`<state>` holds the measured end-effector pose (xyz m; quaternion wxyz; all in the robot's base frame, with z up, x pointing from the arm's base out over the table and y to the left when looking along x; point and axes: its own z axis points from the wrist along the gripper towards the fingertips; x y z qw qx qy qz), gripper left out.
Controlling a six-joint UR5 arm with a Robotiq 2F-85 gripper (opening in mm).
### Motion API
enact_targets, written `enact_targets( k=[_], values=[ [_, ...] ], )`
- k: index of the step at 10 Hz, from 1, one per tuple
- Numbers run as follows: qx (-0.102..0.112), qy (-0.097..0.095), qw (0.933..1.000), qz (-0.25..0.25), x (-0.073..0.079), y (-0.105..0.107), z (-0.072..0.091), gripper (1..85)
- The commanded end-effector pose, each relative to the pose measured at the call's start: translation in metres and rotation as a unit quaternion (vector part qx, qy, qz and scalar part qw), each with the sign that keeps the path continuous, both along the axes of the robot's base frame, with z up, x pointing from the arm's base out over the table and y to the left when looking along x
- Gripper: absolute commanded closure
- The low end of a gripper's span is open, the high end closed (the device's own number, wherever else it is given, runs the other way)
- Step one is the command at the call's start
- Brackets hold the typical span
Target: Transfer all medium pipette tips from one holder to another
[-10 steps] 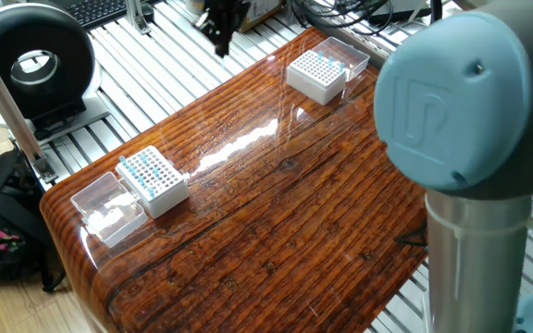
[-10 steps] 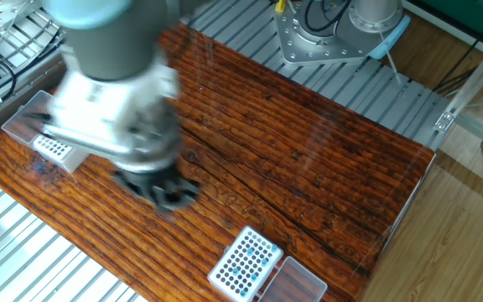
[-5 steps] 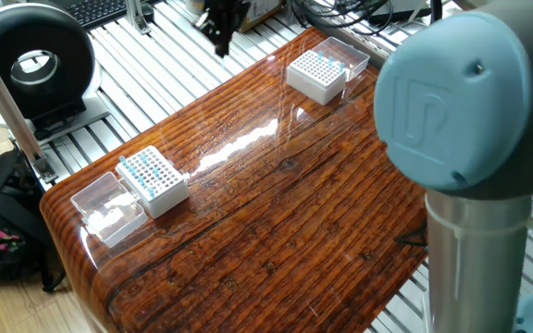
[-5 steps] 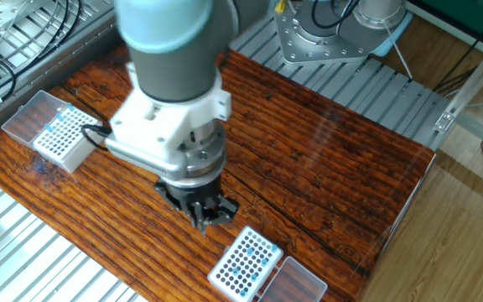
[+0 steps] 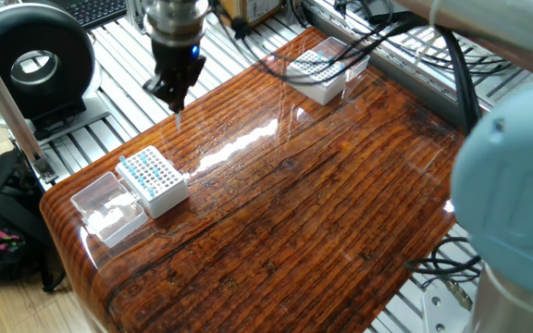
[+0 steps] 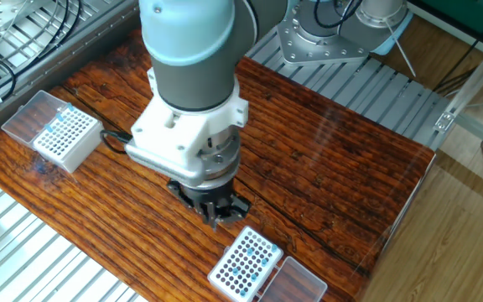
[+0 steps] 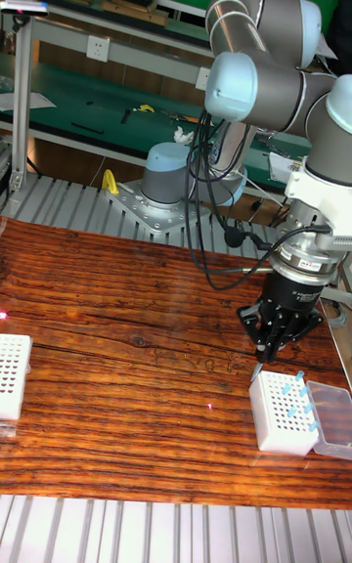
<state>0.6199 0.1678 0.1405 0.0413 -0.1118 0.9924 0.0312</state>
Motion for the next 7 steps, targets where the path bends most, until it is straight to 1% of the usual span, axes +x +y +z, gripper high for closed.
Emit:
enact_targets(
  k=[1,2,3,4,5,6,7],
  values=[
    [0.001,0.002,0.9999,-0.014,-0.030,0.010,0.001,84.3],
    [0.003,-0.004,0.9998,-0.019,-0.044,0.014,0.000,84.3],
    [0.006,-0.008,0.9997,-0.020,-0.047,0.017,0.001,84.3],
    [0.009,-0.014,0.9996,-0.021,-0.043,0.020,0.001,84.3],
    [0.007,-0.024,0.9995,-0.020,-0.034,0.022,0.001,84.3],
    [0.005,-0.030,0.9993,-0.023,-0.026,0.028,0.003,84.3],
    [0.006,-0.031,0.9991,-0.027,-0.024,0.035,0.005,84.3]
  ],
)
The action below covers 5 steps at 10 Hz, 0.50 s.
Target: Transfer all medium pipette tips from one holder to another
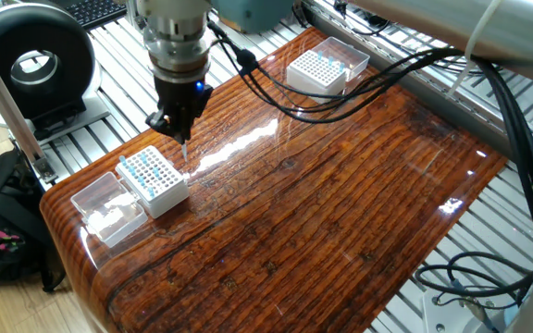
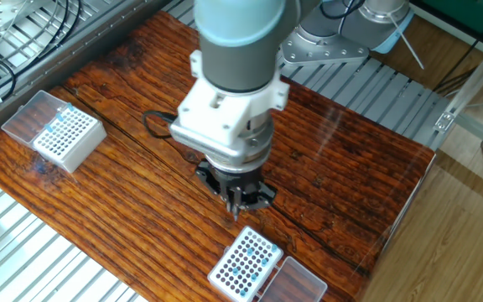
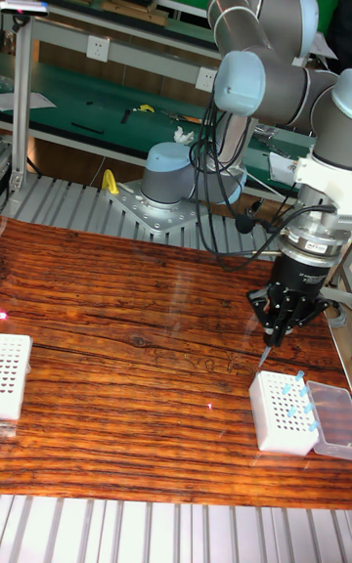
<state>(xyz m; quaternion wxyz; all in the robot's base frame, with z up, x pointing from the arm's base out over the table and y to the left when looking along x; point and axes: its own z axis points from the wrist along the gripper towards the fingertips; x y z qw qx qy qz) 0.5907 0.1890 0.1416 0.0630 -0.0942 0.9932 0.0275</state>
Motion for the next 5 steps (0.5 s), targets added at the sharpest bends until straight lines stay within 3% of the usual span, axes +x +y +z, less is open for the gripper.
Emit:
enact_targets(
  k=[1,5],
  values=[
    [0.005,-0.010,0.9999,-0.010,0.006,0.015,0.004,84.3],
    [0.019,-0.015,0.9996,-0.016,0.003,0.023,-0.012,84.3]
  ],
)
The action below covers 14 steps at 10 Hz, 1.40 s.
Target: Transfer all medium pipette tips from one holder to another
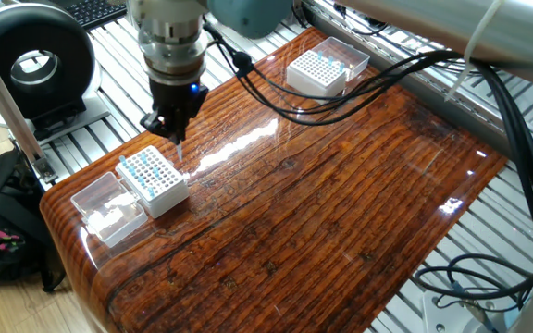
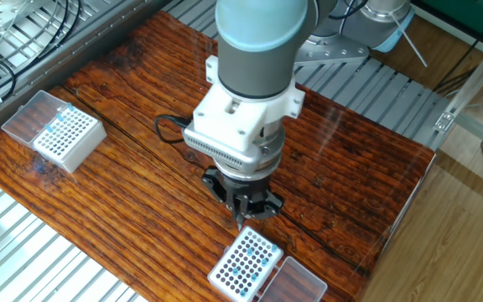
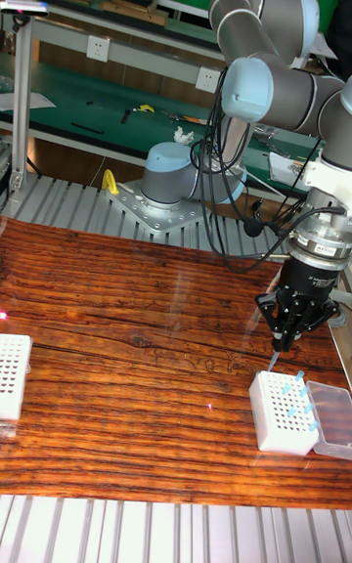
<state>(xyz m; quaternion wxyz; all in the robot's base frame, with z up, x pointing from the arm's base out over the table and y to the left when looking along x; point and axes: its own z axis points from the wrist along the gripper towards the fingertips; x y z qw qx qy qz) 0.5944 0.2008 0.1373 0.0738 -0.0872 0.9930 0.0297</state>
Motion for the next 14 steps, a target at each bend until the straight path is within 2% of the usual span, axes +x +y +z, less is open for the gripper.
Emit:
enact_targets(
  k=[1,6,10,14],
  values=[
    [0.015,-0.005,0.9998,-0.011,-0.001,0.013,-0.010,84.3],
    [0.007,-0.007,0.9999,-0.014,-0.002,0.013,-0.016,84.3],
    [-0.002,0.001,0.9999,-0.016,-0.009,0.011,-0.019,84.3],
    [-0.001,0.007,0.9998,-0.017,-0.014,0.013,-0.021,84.3]
  ],
)
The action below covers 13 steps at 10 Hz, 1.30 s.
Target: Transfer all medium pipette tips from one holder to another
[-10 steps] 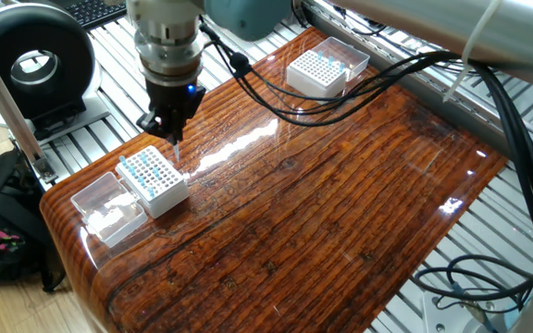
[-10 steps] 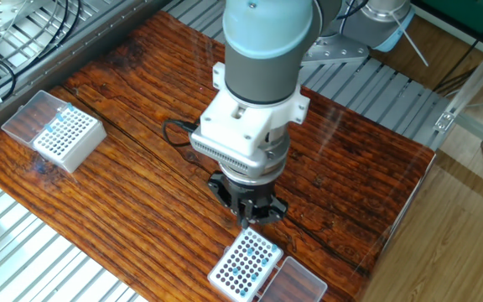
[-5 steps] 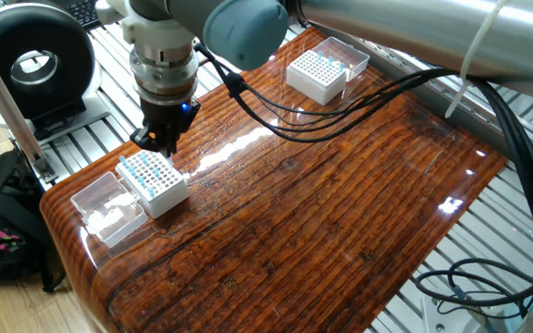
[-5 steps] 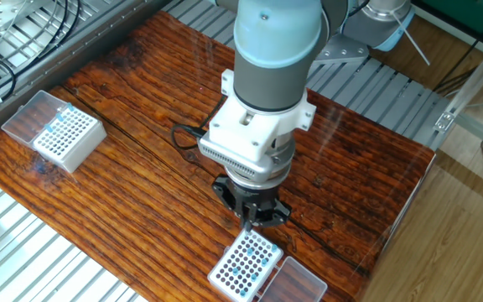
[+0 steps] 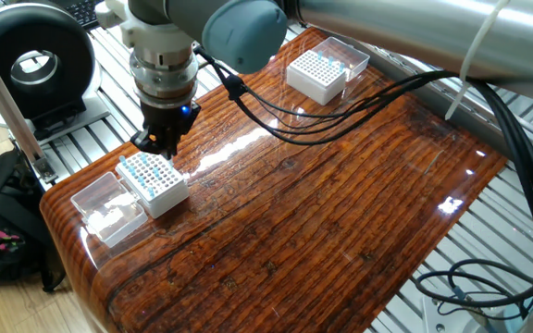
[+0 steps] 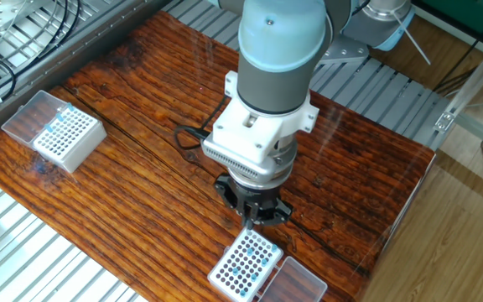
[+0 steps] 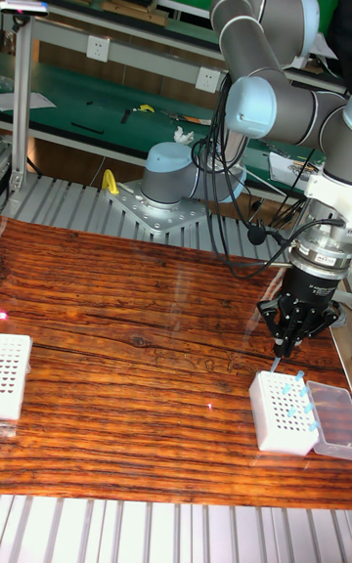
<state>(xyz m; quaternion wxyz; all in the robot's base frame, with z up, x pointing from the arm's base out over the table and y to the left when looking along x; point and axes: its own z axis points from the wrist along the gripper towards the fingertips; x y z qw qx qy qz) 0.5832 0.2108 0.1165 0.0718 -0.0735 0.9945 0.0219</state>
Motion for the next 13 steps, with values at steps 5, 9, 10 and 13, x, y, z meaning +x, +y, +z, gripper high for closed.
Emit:
enact_targets(
  k=[5,9,10,13],
  values=[
    [0.006,0.005,1.0000,-0.004,-0.0040,0.0038,-0.0007,84.3],
    [0.005,0.008,0.9999,-0.004,-0.0047,0.0038,-0.0029,84.3],
    [0.005,0.010,0.9999,-0.005,-0.0054,0.0047,-0.0049,84.3],
    [0.005,0.010,0.9999,-0.004,-0.0042,0.0053,-0.0082,84.3]
  ],
)
